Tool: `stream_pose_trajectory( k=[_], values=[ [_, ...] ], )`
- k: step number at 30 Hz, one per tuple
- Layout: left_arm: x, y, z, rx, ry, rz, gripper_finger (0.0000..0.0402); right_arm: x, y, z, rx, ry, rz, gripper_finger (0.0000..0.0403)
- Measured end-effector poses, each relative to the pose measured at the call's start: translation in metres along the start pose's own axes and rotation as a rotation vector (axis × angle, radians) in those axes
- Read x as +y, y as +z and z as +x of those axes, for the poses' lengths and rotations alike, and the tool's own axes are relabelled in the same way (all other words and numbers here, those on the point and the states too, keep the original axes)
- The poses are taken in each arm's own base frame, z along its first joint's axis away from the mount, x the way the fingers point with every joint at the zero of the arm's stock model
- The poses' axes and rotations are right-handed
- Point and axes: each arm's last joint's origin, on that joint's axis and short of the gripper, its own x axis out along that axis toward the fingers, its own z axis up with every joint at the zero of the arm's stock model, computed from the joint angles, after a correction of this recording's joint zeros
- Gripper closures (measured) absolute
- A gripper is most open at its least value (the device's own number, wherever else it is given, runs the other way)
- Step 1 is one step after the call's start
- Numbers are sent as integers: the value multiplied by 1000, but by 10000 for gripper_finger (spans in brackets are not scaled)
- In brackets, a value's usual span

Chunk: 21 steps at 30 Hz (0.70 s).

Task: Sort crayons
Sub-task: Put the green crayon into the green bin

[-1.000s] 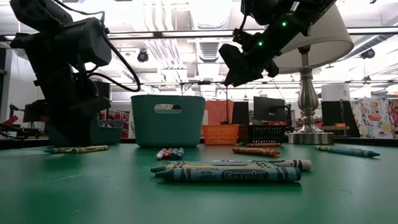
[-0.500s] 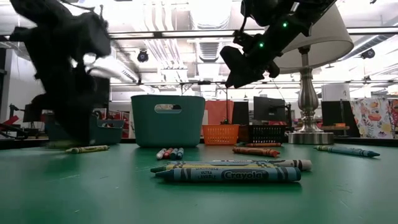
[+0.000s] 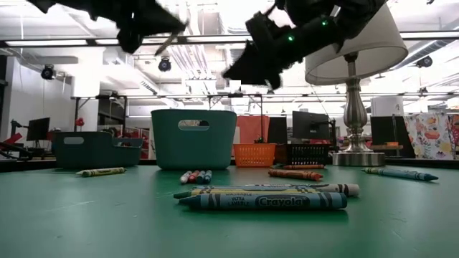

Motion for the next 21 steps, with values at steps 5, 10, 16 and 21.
stream_pose_trajectory(
  k=[5, 10, 16, 21],
  values=[
    [8, 10, -5, -206, -1, 72, 401, 16, -2, 12, -73, 135, -94, 248],
    [28, 26, 2, -279, 106, 130, 401, 19, 4, 11, -100, 137, -114, 248],
    [62, 50, 19, -269, 154, 161, 401, 21, 14, 7, -114, 139, -133, 248],
    [102, 64, 38, -133, 244, 183, 402, 21, 18, 3, -35, 132, -161, 248]
  ],
)
